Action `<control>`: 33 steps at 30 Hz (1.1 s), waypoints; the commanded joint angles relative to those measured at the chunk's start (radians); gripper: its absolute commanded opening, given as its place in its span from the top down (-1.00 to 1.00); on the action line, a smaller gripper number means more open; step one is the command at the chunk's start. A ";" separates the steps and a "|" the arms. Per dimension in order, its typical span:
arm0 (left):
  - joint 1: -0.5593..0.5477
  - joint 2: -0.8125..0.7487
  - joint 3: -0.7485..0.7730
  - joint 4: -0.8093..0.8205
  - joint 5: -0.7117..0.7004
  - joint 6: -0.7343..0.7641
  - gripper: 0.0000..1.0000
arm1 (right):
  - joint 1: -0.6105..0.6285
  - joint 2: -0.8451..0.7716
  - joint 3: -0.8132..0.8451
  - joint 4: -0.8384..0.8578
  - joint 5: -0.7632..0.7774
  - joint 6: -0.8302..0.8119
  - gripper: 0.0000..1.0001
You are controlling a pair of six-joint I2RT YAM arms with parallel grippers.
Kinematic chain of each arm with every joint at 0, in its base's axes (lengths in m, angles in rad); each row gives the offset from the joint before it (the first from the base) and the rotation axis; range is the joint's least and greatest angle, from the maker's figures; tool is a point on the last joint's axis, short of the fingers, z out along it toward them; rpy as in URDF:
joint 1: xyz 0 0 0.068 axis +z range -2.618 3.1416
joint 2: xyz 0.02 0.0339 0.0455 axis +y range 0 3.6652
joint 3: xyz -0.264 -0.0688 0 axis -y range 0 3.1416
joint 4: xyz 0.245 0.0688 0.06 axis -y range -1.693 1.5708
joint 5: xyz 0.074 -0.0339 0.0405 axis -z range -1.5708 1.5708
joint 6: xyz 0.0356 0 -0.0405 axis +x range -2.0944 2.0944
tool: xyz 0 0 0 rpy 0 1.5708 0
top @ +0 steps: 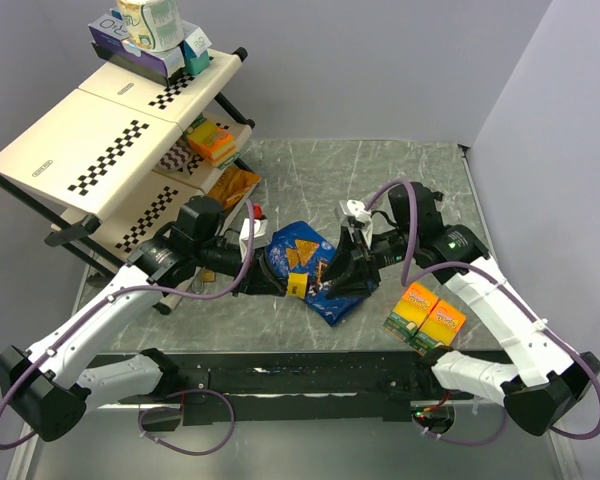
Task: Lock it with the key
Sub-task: Adjust the lock.
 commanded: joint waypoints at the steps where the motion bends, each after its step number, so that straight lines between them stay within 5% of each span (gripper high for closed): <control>1: 0.003 0.004 0.042 0.074 0.026 -0.008 0.98 | -0.001 -0.030 0.017 0.071 0.000 0.065 -0.07; 25: -0.002 0.002 0.017 0.220 0.018 -0.146 0.98 | 0.048 -0.001 -0.039 0.222 0.115 0.176 0.27; 30: -0.009 -0.004 0.013 0.217 0.020 -0.138 0.98 | 0.050 0.008 -0.041 0.246 0.118 0.190 0.54; 33: -0.006 -0.009 0.011 0.204 0.018 -0.140 0.98 | 0.051 0.011 -0.035 0.222 0.095 0.173 0.42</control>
